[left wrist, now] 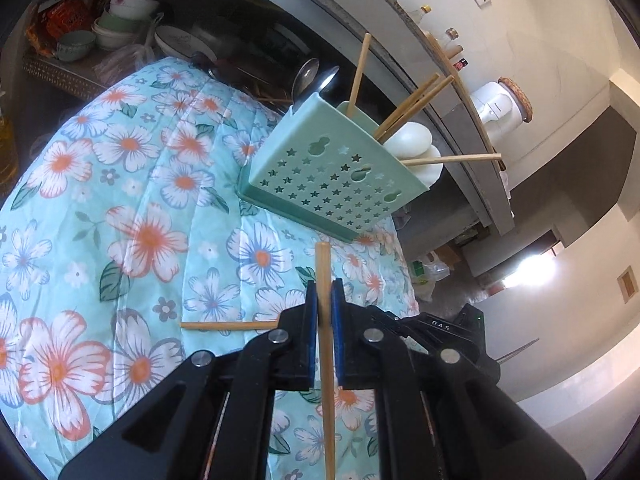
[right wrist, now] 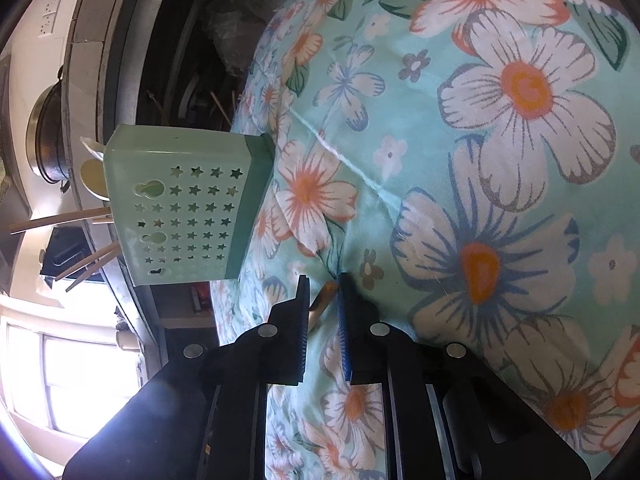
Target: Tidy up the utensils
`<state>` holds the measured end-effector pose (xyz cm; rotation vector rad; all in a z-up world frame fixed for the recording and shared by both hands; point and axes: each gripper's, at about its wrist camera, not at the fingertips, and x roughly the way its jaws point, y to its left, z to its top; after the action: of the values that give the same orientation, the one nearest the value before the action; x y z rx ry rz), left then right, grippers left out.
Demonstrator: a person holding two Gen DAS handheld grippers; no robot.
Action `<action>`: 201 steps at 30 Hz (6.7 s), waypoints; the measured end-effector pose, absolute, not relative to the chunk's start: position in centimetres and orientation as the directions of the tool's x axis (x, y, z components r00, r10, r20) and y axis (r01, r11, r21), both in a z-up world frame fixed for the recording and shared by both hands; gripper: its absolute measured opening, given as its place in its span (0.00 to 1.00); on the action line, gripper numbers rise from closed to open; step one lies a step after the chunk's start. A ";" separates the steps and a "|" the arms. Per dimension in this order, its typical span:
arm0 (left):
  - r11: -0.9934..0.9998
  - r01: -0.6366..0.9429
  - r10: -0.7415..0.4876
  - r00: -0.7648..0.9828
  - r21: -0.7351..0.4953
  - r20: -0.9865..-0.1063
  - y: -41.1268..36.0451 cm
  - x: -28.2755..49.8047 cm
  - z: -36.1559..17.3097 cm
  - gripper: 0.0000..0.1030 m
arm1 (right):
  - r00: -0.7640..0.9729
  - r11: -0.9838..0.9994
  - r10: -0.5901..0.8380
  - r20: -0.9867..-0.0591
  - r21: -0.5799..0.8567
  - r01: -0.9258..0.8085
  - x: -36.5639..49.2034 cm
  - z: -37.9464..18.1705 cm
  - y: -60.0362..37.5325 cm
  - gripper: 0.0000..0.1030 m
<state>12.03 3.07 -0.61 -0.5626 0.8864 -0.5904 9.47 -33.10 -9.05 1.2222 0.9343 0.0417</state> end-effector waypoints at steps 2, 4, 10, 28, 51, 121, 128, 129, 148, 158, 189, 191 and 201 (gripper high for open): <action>0.718 0.249 -0.669 0.504 -0.649 -0.546 2.7 11.9 -0.2 0.06 | 0.662 0.369 0.506 -0.553 0.833 0.413 9.1 -8.6 -33.4 0.09; 0.729 0.263 -0.661 0.510 -0.632 -0.550 2.5 11.8 0.2 0.06 | 0.682 0.350 0.514 -0.520 0.853 0.387 8.7 -7.9 -33.8 0.08; 0.782 0.330 -0.612 0.566 -0.529 -0.552 1.5 11.0 3.3 0.06 | 0.741 0.317 0.515 -0.432 0.898 0.304 7.2 -5.3 -35.4 0.05; 0.952 0.293 -0.218 0.857 0.092 -0.467 -1.3 10.7 9.7 0.06 | 0.838 0.484 0.396 -0.375 0.861 0.157 2.9 1.7 -38.1 0.05; 0.943 0.328 -0.320 0.837 -0.062 -0.444 1.6 12.5 11.1 0.06 | 0.800 0.490 0.459 -0.387 0.861 0.135 2.2 1.4 -37.0 0.05; 0.933 0.294 -0.354 0.852 -0.207 -0.386 1.5 9.1 4.1 0.95 | 0.910 0.790 0.316 -0.269 0.606 -0.095 3.2 12.1 -34.5 0.05; 0.946 0.254 -0.318 0.851 -0.202 -0.418 2.6 8.4 2.1 0.95 | 0.965 0.929 0.235 -0.120 0.321 -0.186 5.4 19.6 -29.3 0.04; 0.946 0.252 -0.317 0.852 -0.205 -0.417 2.7 8.4 2.1 0.95 | 0.967 0.937 0.232 -0.108 0.293 -0.193 5.9 20.2 -28.6 0.04; 0.949 0.240 -0.305 0.867 -0.206 -0.394 3.3 8.3 2.4 0.95 | 0.947 0.986 0.123 -0.296 -0.076 -0.151 14.7 12.4 -19.9 0.07; 0.954 0.240 -0.292 0.882 -0.181 -0.369 2.9 8.1 4.0 0.95 | 0.946 0.978 0.186 -0.267 0.140 -0.153 7.8 14.1 -23.3 0.50; 0.998 -0.057 0.062 0.862 0.027 -0.502 0.6 7.9 5.2 0.95 | 0.797 0.989 -0.140 -0.587 -0.038 0.146 5.0 7.1 -22.3 0.92; 0.994 -0.095 0.106 0.860 0.047 -0.498 0.9 8.1 5.2 0.95 | 0.797 0.988 -0.146 -0.586 -0.041 0.151 5.1 7.0 -22.2 0.92; 0.983 -0.163 0.180 0.827 0.080 -0.532 1.9 9.0 5.0 0.95 | 0.793 0.984 -0.172 -0.585 -0.059 0.169 5.4 6.9 -22.7 0.92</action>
<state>8.97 1.95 5.05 0.0320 0.5681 0.1823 5.40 -22.65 6.88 -0.0039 0.6294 -0.1834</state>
